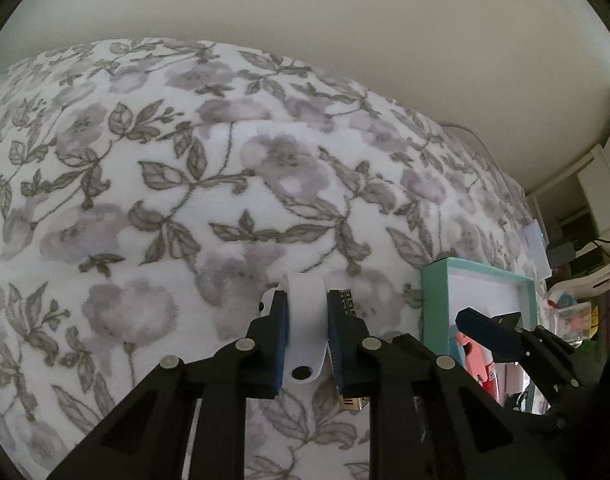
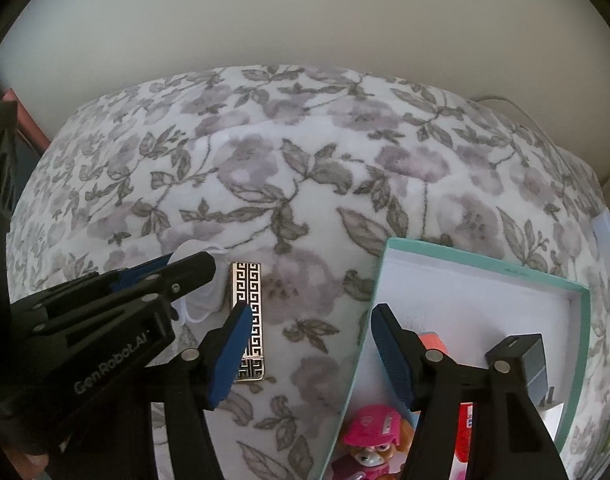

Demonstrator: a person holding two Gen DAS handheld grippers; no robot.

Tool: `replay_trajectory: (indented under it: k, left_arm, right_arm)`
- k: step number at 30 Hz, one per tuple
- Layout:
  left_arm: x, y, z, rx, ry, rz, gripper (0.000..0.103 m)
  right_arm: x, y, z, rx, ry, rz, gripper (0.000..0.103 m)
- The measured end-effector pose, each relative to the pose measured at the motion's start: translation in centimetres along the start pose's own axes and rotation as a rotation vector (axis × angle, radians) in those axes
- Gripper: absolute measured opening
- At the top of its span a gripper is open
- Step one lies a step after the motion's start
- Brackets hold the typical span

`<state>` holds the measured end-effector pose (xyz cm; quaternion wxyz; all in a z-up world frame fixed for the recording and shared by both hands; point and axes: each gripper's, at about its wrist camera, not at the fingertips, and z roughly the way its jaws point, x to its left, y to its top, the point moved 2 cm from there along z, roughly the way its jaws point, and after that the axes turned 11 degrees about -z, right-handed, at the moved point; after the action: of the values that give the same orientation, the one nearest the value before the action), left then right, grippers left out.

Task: Organize rigid objects
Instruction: 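Grasp the gold bar with the right gripper while the left gripper grasps the white earbud case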

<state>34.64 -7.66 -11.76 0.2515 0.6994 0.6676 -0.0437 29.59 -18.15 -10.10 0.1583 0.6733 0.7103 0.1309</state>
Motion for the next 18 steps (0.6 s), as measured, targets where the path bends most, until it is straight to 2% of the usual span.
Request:
replay_trajectory:
  k: [5,7,12,15,18]
  left_arm:
    - [1.9,0.3,-0.6,-0.023,0.032,-0.052,0.02]
    - [2.7,0.5,-0.9,-0.033,0.047,-0.072,0.02]
    - [4.0,0.7,-1.4,-0.049,0.079,-0.083,0.02]
    - [4.2,0.7,-1.4,-0.05,0.071,-0.079,0.02]
    - [4.1,0.7,-1.4,-0.055,0.071,-0.076,0.02]
  right_arm:
    - [1.3,0.3,0.0,-0.011,0.019,-0.019,0.065]
    - [2.0,0.5,0.3,-0.009,0.023,-0.034,0.058]
    - [3.6,0.5,1.8,0.015,0.047,-0.048,0.05]
    - [4.3,0.3,2.7,0.033,0.059,-0.052,0.049]
    - [4.7,-0.1,3.5,0.055,0.066,-0.057,0.036]
